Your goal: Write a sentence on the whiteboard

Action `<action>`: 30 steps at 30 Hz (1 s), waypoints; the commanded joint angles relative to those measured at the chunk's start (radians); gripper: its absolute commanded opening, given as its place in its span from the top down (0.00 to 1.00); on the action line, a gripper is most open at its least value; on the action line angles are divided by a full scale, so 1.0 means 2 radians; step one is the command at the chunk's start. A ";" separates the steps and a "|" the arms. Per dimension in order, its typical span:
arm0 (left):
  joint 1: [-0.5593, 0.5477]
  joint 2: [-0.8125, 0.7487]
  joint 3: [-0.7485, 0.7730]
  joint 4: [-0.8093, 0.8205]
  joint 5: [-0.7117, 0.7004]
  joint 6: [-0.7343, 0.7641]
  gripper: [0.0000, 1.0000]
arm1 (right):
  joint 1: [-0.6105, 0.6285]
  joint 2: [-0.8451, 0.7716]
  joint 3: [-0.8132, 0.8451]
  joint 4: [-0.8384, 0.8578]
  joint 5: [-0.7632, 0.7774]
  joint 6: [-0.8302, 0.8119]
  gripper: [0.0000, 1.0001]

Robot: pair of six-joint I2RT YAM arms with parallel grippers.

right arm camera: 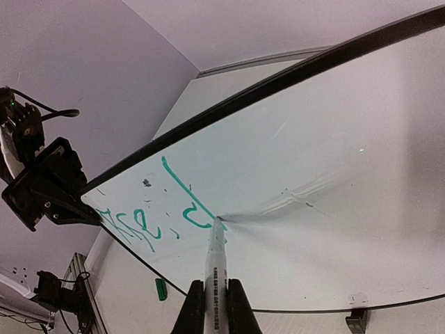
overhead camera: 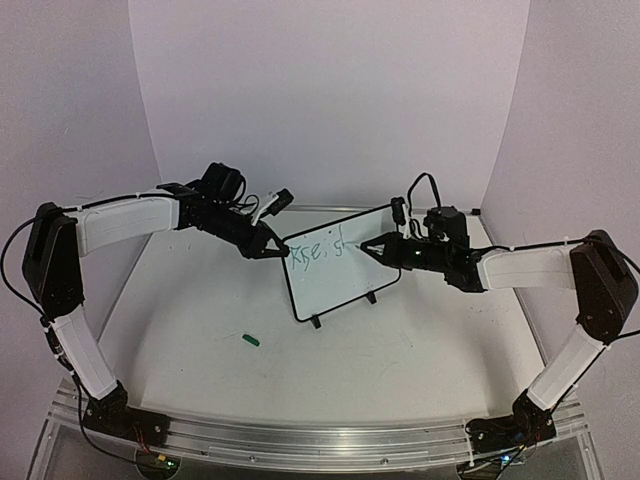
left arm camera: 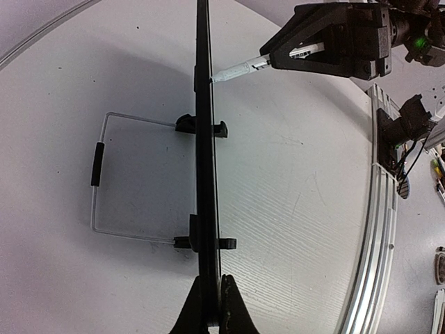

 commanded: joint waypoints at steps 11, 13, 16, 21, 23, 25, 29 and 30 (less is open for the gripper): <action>-0.008 0.013 0.003 -0.040 -0.027 0.023 1.00 | 0.000 -0.017 0.003 0.040 0.035 0.011 1.00; -0.008 0.013 0.004 -0.040 -0.027 0.023 1.00 | 0.000 -0.019 0.000 0.040 0.040 0.011 1.00; -0.008 0.013 0.003 -0.040 -0.027 0.023 1.00 | 0.001 -0.022 -0.006 0.040 0.047 0.011 1.00; -0.008 0.013 0.003 -0.040 -0.027 0.023 1.00 | 0.000 -0.025 -0.013 0.040 0.054 0.010 1.00; -0.008 0.013 0.003 -0.040 -0.027 0.024 1.00 | 0.000 -0.023 -0.015 0.040 0.054 0.011 1.00; -0.008 0.014 0.003 -0.040 -0.027 0.023 1.00 | 0.001 -0.020 -0.017 0.040 0.052 0.011 1.00; -0.009 0.014 0.003 -0.040 -0.027 0.023 1.00 | 0.001 -0.009 -0.019 0.039 0.042 0.013 1.00; -0.009 0.014 0.003 -0.040 -0.027 0.023 1.00 | 0.001 -0.006 -0.020 0.039 0.039 0.014 1.00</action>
